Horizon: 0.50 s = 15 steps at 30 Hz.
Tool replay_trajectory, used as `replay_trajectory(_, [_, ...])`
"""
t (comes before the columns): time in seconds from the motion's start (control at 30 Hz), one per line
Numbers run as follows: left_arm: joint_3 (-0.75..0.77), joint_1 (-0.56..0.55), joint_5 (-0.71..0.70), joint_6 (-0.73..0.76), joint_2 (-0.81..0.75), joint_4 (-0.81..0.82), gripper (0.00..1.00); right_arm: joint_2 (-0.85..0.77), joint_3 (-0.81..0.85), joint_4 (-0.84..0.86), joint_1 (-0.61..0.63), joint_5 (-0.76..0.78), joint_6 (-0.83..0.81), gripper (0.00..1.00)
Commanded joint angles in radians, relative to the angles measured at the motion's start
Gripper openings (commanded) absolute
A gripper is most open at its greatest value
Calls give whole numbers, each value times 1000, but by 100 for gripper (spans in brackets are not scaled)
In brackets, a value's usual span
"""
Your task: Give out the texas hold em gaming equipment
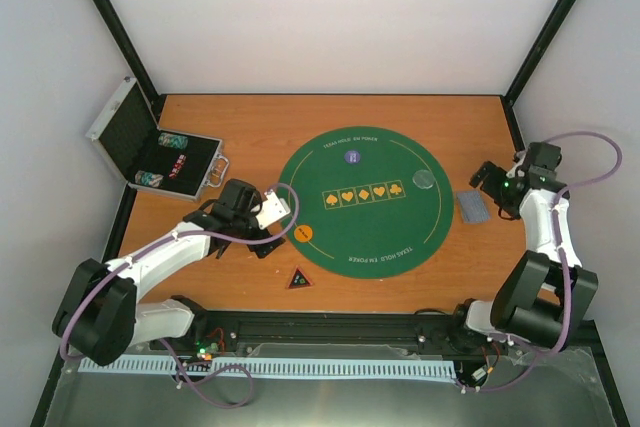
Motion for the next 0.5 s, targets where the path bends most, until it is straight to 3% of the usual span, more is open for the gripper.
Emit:
replay_trajectory(0.0, [27,7,23,5,-16,-2,97,29,-29,33,-37,71,7,100])
replay_trajectory(0.13, [21,7,-2,9,-18,4,97,53,13,93,-38,-25,-49,100])
replay_trajectory(0.27, [18,7,33,13,-36,-1,98,80,101,175,-36,-185,-298,100])
replay_trajectory(0.47, [21,6,59,23,-47,-3,98,123,130,47,-37,-11,-742,100])
